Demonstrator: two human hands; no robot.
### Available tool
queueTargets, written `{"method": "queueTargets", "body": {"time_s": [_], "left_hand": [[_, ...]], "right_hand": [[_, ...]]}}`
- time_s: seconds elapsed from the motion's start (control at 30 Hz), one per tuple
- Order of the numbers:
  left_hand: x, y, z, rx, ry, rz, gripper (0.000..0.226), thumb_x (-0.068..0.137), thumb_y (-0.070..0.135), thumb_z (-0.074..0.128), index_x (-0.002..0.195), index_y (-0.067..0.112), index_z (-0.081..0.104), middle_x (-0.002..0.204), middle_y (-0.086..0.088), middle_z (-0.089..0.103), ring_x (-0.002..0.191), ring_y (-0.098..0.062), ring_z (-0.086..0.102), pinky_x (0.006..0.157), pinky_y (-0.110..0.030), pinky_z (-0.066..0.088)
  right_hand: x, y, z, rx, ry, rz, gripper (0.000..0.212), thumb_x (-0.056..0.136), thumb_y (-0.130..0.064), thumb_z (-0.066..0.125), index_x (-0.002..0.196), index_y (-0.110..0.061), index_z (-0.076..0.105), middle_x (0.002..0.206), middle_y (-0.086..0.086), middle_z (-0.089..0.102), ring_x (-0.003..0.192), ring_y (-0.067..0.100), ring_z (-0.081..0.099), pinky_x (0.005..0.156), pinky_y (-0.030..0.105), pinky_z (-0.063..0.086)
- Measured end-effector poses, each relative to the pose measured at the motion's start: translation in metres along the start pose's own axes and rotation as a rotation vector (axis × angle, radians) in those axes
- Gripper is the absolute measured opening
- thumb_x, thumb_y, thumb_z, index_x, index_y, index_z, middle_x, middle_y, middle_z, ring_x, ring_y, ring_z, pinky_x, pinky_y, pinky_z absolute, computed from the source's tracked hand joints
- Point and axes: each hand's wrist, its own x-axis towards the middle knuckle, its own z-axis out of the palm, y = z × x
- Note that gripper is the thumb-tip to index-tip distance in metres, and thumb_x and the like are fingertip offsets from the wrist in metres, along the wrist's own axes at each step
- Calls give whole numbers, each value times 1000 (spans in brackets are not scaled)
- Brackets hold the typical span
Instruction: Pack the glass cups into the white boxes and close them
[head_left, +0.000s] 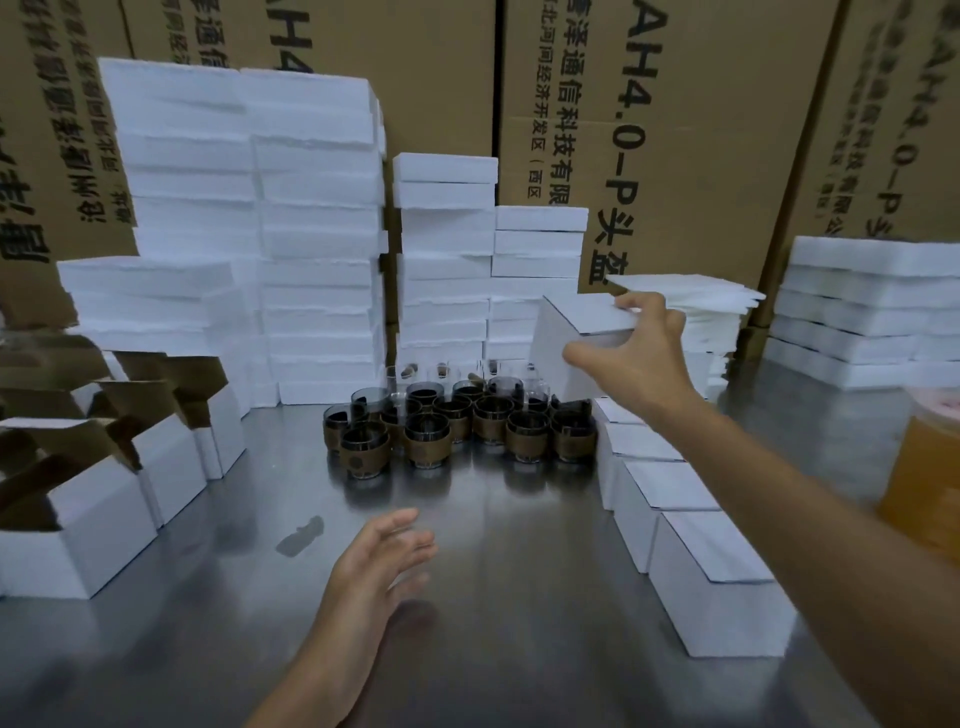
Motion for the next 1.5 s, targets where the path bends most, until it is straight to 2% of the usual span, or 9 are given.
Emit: {"method": "queueTargets", "body": {"time_s": [0.13,0.27,0.5,0.6,0.67,0.8,0.9,1.13,1.5], "left_hand": [[11,-2,2,28,9,-40,17,88,1,52,99,8,62,77,-7,69,81,-23,66,72,-35,48],[17,-6,0,67,-23,-55,17,89,-2,53,100,5,63,72,-4,70,68,-16,68,66,-30,49],[22,-10,-3,76,-80,-83,17,87,-11,50,96,-1,62,69,-13,66,66,-24,65,60,-33,48],[22,-12,0,48,-92,-55,22,84,-23,43,90,-8,58,61,-21,60,51,-24,62,45,-26,46],[22,-12,3,24,-87,-12,25,82,-28,39,87,-11,56,56,-25,56,43,-25,59,40,-23,43],[17,-8,8,-87,-131,-15,23,81,-30,37,93,-17,52,52,-29,50,39,-29,56,36,-22,40],[16,-1,14,-134,-138,-71,38,63,-24,70,95,-22,51,53,-33,47,37,-32,53,36,-23,39],[21,-5,24,-42,-13,-12,39,49,-5,50,86,-13,54,53,-27,51,40,-25,53,41,-22,40],[26,-18,14,52,-39,7,42,51,-1,58,92,-9,55,55,-20,57,47,-25,58,45,-21,42]], "right_hand": [[40,33,-10,-91,68,37,59,73,-30,73,120,-22,38,117,-1,27,82,7,42,49,10,35],[63,65,-9,-204,95,78,70,75,-31,73,133,-16,37,129,6,30,96,15,39,75,24,35],[77,98,17,-246,96,78,76,76,-28,74,137,-10,33,138,9,27,122,27,41,97,34,36],[85,106,27,-330,107,83,77,77,-32,71,139,-11,31,139,12,28,128,31,36,113,48,17],[89,113,31,-395,103,102,78,78,-36,70,141,-13,29,139,13,29,132,31,32,113,54,1],[98,124,31,-485,121,74,77,80,-39,68,142,-14,29,141,13,30,136,30,28,111,58,-6],[102,128,30,-513,141,75,75,81,-39,67,141,-14,29,142,14,30,137,30,26,111,59,-8],[104,136,31,-564,139,78,76,81,-43,68,140,-13,32,142,16,32,140,29,20,111,57,-8],[107,134,28,-681,129,70,83,76,-48,72,137,-8,34,142,19,31,131,37,35,110,54,18]]}}
